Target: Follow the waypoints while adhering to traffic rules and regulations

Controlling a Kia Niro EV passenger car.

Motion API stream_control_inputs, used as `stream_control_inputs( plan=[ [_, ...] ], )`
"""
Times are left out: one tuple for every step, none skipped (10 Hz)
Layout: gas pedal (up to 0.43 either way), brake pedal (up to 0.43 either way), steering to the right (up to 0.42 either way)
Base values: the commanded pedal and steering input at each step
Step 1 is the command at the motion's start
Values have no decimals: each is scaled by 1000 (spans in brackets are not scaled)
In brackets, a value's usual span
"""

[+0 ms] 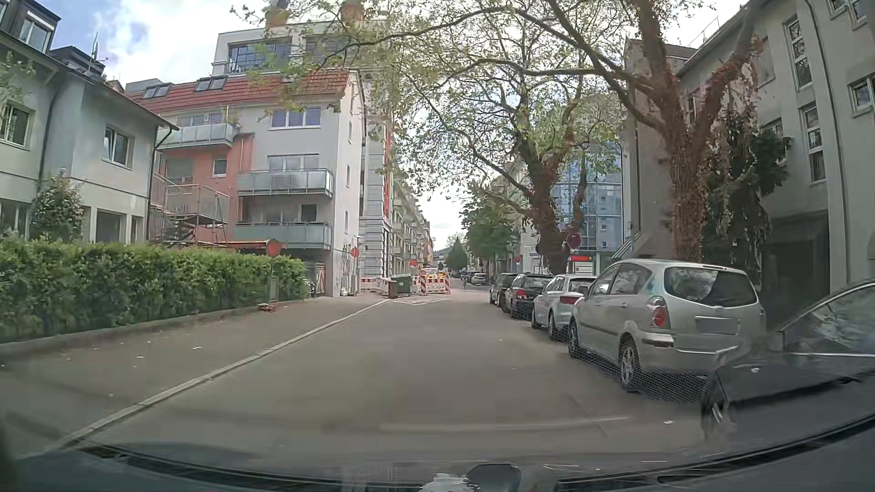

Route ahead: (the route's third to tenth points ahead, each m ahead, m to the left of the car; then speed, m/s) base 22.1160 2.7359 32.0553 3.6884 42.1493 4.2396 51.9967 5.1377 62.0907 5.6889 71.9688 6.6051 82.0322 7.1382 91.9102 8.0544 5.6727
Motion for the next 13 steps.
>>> stream_control_inputs(
  plan=[
    [47, 0, 2],
    [47, 0, 2],
    [47, 0, 2],
    [47, 0, 2],
    [47, 0, 2],
    [47, 0, 2],
    [47, 0, 1],
    [47, 0, 2],
    [47, 0, 2],
    [47, 0, 2],
    [39, 0, 2],
    [39, 0, 2],
    [39, 0, 2]
  ],
)
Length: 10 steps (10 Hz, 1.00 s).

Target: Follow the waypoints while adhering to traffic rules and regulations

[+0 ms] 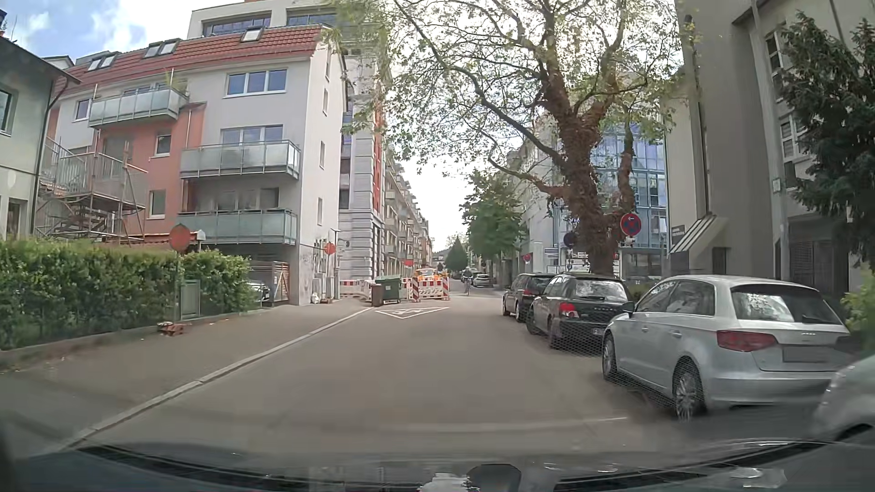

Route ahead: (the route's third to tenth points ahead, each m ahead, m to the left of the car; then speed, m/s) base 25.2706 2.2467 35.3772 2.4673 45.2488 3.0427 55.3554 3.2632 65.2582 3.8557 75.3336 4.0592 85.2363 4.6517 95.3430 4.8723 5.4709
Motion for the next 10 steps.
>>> stream_control_inputs(
  plan=[
    [39, 0, 2],
    [28, 0, 1],
    [28, 0, 1],
    [28, 0, 1],
    [20, 0, 1],
    [20, 0, 0],
    [20, 0, 1],
    [8, 0, 0],
    [8, 0, 1],
    [8, 0, 0]
  ],
)
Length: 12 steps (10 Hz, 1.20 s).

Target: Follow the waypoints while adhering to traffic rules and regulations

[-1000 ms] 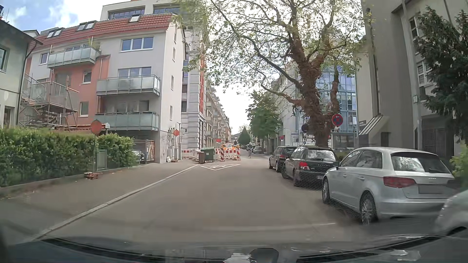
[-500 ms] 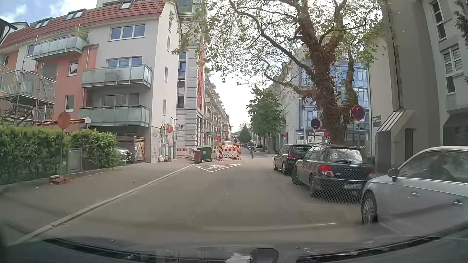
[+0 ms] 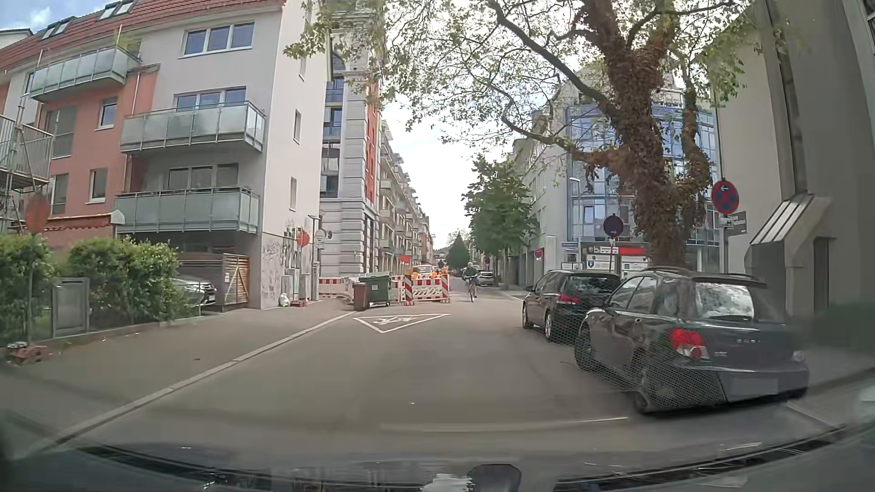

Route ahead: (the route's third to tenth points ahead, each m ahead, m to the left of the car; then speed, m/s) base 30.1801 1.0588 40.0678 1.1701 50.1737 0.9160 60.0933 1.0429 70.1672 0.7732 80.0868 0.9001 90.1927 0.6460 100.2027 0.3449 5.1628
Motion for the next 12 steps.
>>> stream_control_inputs(
  plan=[
    [8, 0, 0],
    [8, 0, 1],
    [8, 0, 0],
    [8, 0, 0],
    [8, 0, 0],
    [8, 0, 1],
    [8, 0, 0],
    [8, 0, 0],
    [20, 0, 0],
    [20, 0, 0],
    [20, 0, 0],
    [20, 0, 0]
  ],
)
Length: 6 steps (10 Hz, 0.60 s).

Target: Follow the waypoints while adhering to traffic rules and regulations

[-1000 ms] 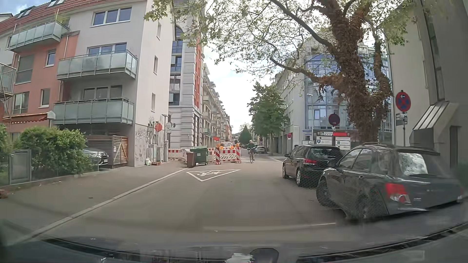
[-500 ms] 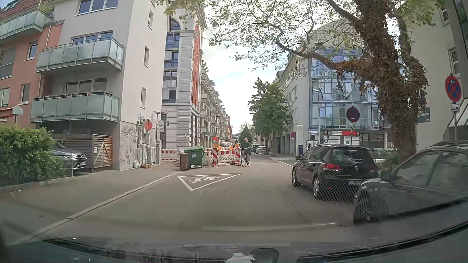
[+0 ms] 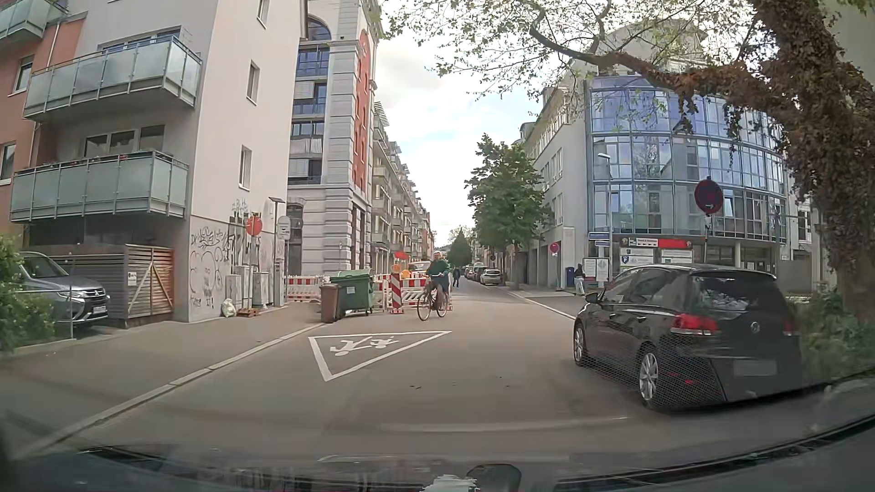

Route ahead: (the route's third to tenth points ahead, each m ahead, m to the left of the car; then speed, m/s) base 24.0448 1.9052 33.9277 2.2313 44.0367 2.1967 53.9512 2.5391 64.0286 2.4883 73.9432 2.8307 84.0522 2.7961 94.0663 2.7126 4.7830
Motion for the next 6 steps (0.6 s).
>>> stream_control_inputs(
  plan=[
    [20, 0, 0],
    [20, 0, 0],
    [20, 0, 0],
    [20, 0, 0],
    [20, 0, 0],
    [20, 0, 0]
  ],
)
